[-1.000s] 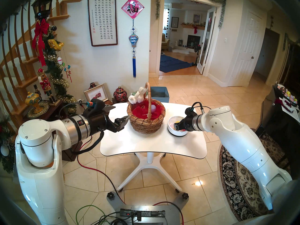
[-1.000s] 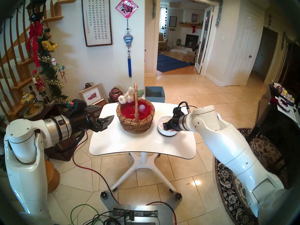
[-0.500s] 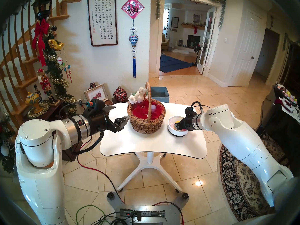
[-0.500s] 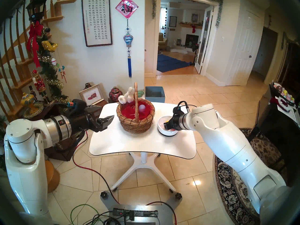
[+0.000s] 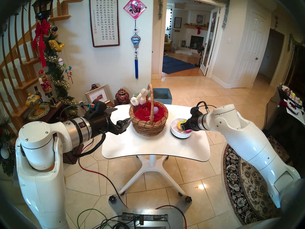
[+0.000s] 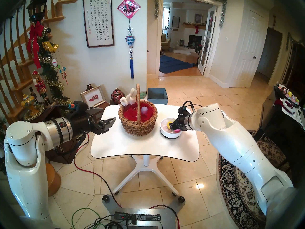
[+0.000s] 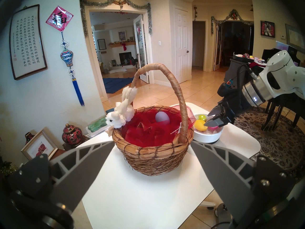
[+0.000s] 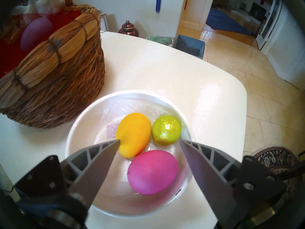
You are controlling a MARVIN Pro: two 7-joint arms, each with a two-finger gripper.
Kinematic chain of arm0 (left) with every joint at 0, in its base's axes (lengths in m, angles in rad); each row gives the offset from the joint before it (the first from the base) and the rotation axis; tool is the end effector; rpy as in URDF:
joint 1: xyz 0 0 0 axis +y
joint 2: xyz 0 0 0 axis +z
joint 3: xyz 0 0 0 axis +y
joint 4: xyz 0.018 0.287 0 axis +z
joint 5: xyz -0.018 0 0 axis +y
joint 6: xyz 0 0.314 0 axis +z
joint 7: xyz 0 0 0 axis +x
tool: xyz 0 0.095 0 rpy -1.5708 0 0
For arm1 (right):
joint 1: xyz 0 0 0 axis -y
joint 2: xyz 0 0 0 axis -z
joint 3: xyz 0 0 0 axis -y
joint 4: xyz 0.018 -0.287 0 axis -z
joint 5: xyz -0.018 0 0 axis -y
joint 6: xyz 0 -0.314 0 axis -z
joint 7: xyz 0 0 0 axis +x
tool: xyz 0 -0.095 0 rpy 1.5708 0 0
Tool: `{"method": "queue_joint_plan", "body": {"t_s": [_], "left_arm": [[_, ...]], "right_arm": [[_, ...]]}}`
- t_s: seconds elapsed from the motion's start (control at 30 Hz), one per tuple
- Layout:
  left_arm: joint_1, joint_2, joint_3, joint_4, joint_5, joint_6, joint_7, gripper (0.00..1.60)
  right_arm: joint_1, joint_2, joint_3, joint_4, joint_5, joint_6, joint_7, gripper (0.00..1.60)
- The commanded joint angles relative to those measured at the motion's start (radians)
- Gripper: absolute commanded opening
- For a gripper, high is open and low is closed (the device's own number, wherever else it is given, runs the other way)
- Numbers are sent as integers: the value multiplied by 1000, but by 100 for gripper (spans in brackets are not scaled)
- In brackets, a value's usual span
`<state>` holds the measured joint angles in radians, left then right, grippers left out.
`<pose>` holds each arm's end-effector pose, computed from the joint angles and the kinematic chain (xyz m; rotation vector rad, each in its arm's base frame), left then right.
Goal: Put easter egg into basket
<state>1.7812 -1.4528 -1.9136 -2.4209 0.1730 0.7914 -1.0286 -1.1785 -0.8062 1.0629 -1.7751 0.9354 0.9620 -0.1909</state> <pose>0.2851 0.0382 -0.1273 2.2017 -0.7698 1.6662 0.4369 -0.0297 -0.2214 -2.7684 -0.5844 -1.1344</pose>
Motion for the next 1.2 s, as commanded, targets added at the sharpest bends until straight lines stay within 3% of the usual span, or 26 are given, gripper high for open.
{"method": "queue_joint_plan", "body": {"t_s": [0.0,0.77,1.17], "left_arm": [[-3,1,2,-5,1,-1,1,160],[-3,1,2,-5,1,-1,1,160],[-3,1,2,-5,1,-1,1,160]], "right_arm": [[27,22,-5,-13,16,-2,-9,128],[43,81,-47,-61,120,-2,-76,122],[55,105,-67,-71,164,-2,-119,126]]}}
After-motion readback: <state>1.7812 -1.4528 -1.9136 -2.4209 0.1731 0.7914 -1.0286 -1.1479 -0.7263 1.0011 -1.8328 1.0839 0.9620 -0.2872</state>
